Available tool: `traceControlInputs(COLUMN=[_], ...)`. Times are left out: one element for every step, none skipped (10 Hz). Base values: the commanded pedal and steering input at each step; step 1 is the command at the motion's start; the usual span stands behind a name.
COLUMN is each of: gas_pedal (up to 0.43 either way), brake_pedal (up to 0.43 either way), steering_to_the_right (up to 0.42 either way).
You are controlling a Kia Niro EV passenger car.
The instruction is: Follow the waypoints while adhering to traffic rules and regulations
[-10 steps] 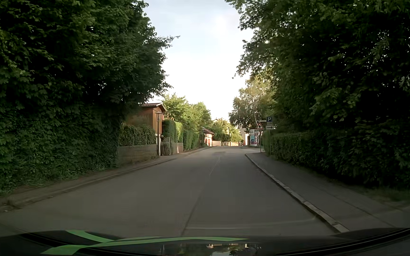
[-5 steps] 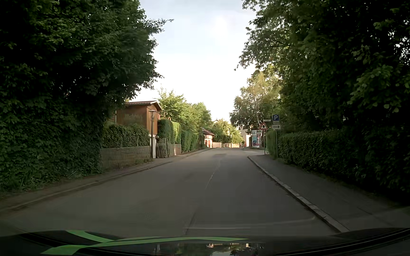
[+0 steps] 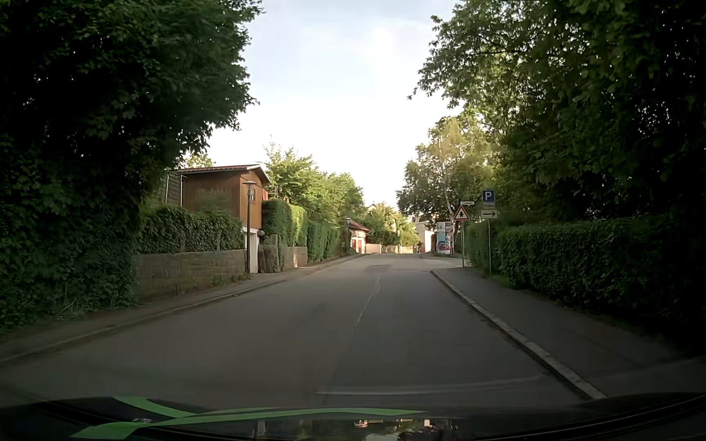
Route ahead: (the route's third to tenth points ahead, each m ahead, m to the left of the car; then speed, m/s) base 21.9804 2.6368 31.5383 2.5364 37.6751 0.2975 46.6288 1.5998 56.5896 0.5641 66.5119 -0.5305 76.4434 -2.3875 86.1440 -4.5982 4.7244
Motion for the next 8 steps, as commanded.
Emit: traceControlInputs(gas_pedal=[0.02, 0.02, 0.02, 0.02, 0.02, 0.02, 0.028, 0.028], brake_pedal=[0.0, 0.0, 0.0, 0.0, 0.0, 0.0, 0.0, 0.0], steering_to_the_right=[0.006, 0.008, 0.008, 0.009, 0.009, 0.009, 0.009, 0.009])
